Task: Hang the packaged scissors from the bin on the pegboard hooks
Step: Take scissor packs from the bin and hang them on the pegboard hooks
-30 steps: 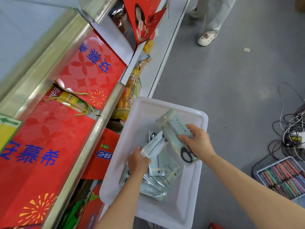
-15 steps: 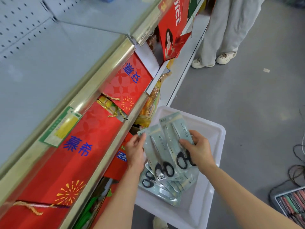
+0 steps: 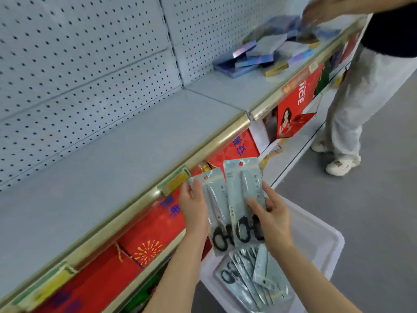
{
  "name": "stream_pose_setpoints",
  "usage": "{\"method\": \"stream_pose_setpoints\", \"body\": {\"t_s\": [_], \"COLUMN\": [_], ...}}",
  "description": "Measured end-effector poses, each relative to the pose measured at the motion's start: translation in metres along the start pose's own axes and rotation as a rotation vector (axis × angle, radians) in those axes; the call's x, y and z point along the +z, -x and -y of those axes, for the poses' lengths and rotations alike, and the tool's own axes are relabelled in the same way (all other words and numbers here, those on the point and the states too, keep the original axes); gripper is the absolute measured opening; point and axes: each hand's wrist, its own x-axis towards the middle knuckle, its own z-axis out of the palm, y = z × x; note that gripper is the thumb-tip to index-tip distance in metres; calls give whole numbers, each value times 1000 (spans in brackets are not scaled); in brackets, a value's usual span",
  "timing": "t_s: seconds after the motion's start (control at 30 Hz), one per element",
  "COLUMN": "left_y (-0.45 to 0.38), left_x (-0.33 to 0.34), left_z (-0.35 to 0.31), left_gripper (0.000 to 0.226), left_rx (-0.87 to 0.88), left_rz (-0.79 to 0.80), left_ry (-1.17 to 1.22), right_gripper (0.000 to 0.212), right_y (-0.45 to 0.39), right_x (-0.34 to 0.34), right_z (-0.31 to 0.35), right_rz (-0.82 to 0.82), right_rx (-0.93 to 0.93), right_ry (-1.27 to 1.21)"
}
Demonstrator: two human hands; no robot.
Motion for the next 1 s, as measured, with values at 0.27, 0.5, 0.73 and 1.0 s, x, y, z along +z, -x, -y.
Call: {"method": "stream_pose_setpoints", "body": {"t_s": [0.27,0.5,0.73,1.0], "left_y": [31,56,76,65], "left_x": [-24,-77,-125,-164], "left_z": [-103,-183,-230,-297], "left_gripper": [24,9,32,27], "left_rx": [48,176,343,527], "left_rz": [-138,-68,-51,-330], "left_ry": [90,172,238,206], "right_gripper": [49,57,50,57], "right_y": [21,42,77,92], "right_x": [33,78,125,180], "right_z": [70,127,179,220], "right_rz": [228,334,430,466], "right_rx": [-150,-199,-258,-325], "right_ry": [-72,-194,-308,-330]}}
